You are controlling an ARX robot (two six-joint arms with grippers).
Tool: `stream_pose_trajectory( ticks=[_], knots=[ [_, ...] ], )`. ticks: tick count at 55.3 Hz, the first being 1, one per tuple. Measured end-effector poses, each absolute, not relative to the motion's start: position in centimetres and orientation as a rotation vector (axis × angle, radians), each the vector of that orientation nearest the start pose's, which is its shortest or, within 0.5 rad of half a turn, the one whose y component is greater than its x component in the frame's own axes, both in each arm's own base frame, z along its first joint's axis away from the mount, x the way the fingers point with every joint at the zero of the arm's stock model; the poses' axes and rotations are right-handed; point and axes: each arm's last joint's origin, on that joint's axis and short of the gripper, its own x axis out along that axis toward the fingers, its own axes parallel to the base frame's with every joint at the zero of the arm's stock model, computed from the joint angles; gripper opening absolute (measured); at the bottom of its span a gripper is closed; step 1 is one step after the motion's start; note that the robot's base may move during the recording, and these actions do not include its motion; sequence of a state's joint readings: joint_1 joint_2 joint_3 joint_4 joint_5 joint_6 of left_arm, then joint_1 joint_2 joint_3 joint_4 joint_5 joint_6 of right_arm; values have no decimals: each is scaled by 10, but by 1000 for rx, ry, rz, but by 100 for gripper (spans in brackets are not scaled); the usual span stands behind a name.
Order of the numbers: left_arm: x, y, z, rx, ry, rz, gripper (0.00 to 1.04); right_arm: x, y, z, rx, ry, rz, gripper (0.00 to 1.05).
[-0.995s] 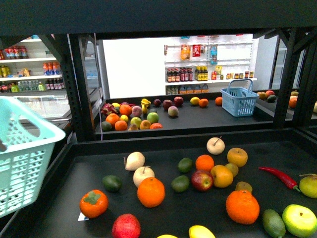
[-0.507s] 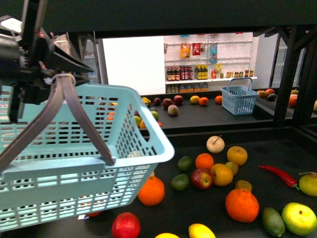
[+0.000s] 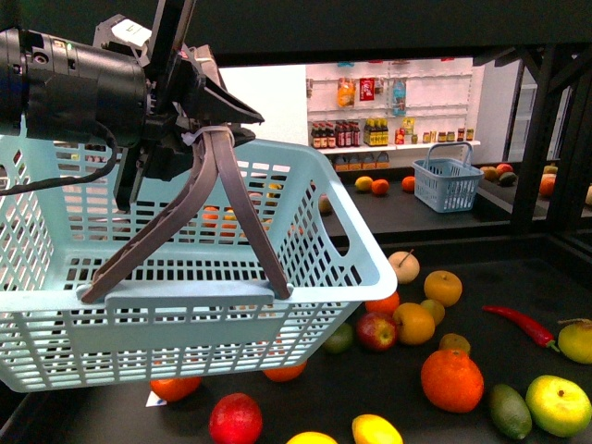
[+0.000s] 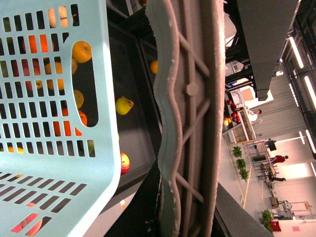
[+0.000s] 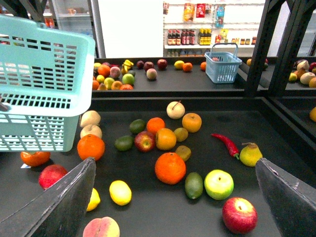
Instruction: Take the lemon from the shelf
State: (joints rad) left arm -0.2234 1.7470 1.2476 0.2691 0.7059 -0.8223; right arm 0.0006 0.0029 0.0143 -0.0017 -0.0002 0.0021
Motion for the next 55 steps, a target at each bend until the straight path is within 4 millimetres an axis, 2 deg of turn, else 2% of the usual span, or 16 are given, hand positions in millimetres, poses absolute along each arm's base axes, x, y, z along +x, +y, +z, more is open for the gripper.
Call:
stream_pose_trajectory(
  ticks=[11,19,29,34,44,46,50,55],
  knots=[
    [384,-112,275,-807,611,-781,14,97,0,167,3,13,-9,97],
    [384,-112,275,-802,609,-782,14,103,0,156,7,338,-23,97],
    [384,-112,275,-798,603,-776,14,125,-2,158,70,493,76,97],
    [384,-112,275,-793,602,-778,14,146,-9,161,79,524,115,97],
    [384,-112,275,-793,602,-778,14,220,-29,150,7,547,113,97],
    [384,-112,275,-793,602,-779,14,237,-31,141,0,574,139,97],
    [384,-112,275,-792,601,-779,14,258,-30,124,-13,610,177,97],
    [384,-112,274,-795,604,-778,14,288,-28,94,-34,662,231,97]
  ],
)
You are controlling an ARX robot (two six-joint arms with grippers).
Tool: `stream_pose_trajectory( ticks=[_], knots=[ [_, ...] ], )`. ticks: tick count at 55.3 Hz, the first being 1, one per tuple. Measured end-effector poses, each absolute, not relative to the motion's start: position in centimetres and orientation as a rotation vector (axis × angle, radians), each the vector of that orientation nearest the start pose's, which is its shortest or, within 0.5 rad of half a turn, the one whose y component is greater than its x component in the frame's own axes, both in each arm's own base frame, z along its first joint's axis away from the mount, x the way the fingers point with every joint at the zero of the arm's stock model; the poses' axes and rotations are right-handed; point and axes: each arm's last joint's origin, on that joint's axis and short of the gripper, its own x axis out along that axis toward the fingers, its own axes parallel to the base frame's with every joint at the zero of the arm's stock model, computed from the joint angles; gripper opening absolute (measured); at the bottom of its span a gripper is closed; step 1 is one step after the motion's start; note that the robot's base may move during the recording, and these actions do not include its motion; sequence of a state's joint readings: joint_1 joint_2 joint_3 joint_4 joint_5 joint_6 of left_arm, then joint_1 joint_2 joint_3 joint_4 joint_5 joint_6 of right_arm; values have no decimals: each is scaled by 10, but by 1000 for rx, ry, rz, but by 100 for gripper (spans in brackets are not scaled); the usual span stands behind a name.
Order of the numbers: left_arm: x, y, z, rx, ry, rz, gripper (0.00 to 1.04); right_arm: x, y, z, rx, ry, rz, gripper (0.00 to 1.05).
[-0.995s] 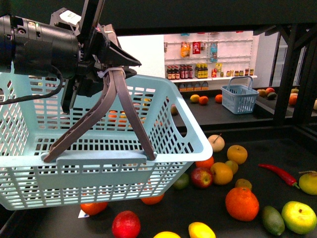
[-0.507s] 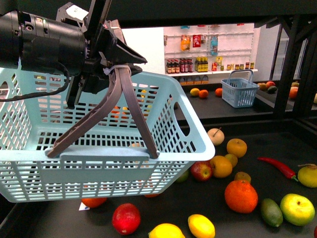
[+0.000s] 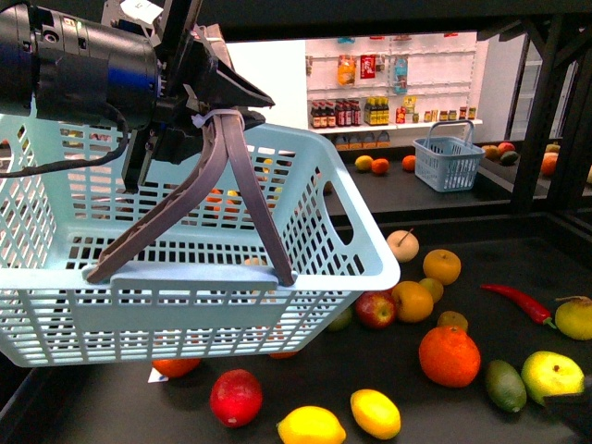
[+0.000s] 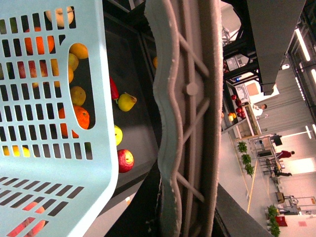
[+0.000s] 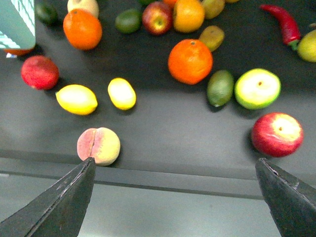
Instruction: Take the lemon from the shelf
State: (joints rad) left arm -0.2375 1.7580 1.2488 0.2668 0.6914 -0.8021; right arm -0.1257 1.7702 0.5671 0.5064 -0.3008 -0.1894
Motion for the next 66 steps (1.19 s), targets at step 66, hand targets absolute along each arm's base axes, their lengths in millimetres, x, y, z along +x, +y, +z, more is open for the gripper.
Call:
stream_pose_trajectory(
  ticks=[66],
  knots=[
    [384,-112,274,-793,603,-778,14,445,74,-45,-331,700,554,97]
  ],
)
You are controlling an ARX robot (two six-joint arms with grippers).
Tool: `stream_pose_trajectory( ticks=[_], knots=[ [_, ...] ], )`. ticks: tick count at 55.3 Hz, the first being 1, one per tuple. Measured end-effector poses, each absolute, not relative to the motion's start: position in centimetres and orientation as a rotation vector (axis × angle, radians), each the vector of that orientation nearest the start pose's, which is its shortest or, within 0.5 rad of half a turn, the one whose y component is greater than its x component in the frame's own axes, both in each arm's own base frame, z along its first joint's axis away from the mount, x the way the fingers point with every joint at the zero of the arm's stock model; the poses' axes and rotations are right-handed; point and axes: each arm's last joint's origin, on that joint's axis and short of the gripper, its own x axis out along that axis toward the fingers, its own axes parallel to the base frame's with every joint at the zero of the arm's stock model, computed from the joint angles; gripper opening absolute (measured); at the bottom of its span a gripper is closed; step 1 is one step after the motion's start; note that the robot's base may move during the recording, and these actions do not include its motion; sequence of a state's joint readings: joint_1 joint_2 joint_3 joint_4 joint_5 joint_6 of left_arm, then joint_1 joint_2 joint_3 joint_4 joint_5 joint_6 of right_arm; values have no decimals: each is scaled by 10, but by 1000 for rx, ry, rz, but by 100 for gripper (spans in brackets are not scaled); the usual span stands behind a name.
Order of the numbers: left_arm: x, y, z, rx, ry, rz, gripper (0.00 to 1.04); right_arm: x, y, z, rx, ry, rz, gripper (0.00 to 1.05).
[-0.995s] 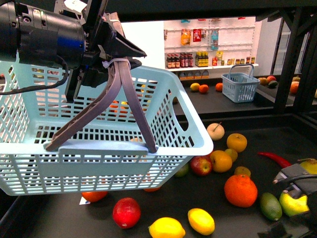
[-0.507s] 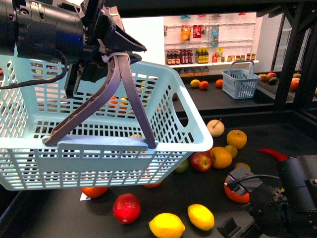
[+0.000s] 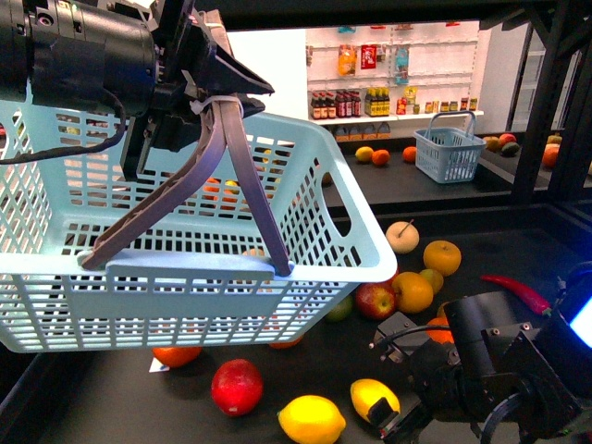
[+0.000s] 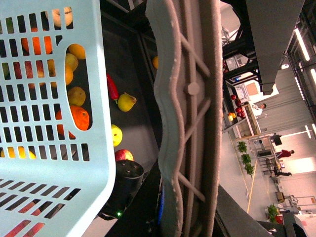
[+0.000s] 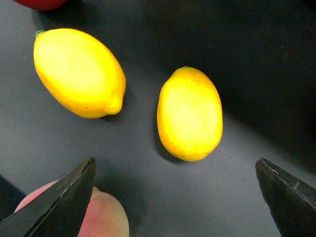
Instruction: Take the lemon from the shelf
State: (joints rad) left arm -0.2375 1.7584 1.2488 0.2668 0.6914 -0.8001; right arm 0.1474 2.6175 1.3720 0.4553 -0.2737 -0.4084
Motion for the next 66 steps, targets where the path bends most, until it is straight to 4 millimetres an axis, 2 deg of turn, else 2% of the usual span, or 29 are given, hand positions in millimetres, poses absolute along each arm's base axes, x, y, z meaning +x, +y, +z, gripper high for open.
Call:
stream_pose_trajectory(
  ticks=[30,49,66],
  knots=[
    [384,-112,274,-793,603,-778,13,478,86,-71,-385,724,537,97],
    [384,-112,274,-793,603,-778,13,485,91,-81,-391,738,540,97],
    [384,-112,274,-793,603,-778,13,484,95,-91,-404,763,551,97]
  ],
)
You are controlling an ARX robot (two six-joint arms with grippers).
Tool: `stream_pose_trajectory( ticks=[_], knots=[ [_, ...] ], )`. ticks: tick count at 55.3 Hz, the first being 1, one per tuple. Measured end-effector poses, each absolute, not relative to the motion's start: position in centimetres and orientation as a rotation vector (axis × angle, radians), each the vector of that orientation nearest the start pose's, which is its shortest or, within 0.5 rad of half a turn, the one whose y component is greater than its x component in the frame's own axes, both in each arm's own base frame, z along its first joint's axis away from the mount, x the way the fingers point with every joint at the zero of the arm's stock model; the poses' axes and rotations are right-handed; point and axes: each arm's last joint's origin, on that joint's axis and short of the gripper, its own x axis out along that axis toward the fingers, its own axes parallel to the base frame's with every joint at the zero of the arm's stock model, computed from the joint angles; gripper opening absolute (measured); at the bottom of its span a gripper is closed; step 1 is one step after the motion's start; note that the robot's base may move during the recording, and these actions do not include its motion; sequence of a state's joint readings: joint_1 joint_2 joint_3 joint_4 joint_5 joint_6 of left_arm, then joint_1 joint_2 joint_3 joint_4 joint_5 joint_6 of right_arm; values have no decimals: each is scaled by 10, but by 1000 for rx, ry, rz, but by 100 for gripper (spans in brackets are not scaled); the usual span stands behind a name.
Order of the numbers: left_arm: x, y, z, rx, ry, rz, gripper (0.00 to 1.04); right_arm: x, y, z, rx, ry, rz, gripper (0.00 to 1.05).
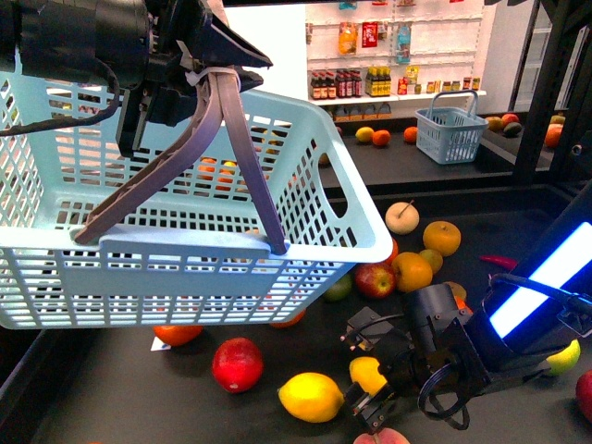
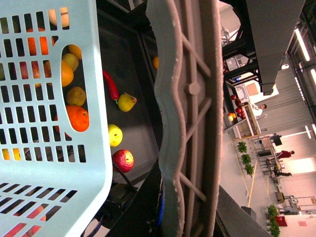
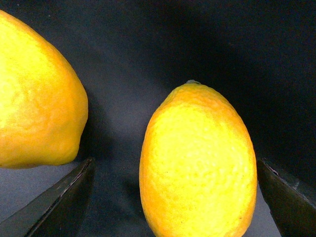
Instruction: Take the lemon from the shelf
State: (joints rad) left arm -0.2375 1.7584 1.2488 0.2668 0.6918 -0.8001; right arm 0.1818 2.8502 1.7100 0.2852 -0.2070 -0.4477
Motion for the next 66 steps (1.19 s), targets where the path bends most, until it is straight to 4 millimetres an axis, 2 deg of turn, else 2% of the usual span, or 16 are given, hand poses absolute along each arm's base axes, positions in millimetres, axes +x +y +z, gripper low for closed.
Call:
stream_pose_trajectory(
  ticks=[11,18,23,26,33,42,47,54,66],
  knots=[
    [384,-112,274,-793,603,-778,13,484,95,-91,-405,760,550,97],
    [384,-112,274,-793,603,-778,13,483,96,-92,-405,763,551,80],
    [384,-112,274,-793,603,-778,13,482,94,-93,-405,767,548,61],
    [384,-112,274,-793,603,-778,13,482,93,-93,-404,766,546,54],
    [384,-112,274,-793,603,-778,13,481,90,-94,-401,759,531,50],
    [384,-112,274,-793,603,-778,13,479,79,-86,-394,740,473,49],
    [384,-112,274,-793,603,-778,13,480,67,-72,-369,711,432,49],
    [384,-112,274,-793,603,-778,13,481,47,-37,-338,636,376,49],
    [384,-112,274,-793,603,-778,13,468,11,43,-300,470,285,49]
  ],
)
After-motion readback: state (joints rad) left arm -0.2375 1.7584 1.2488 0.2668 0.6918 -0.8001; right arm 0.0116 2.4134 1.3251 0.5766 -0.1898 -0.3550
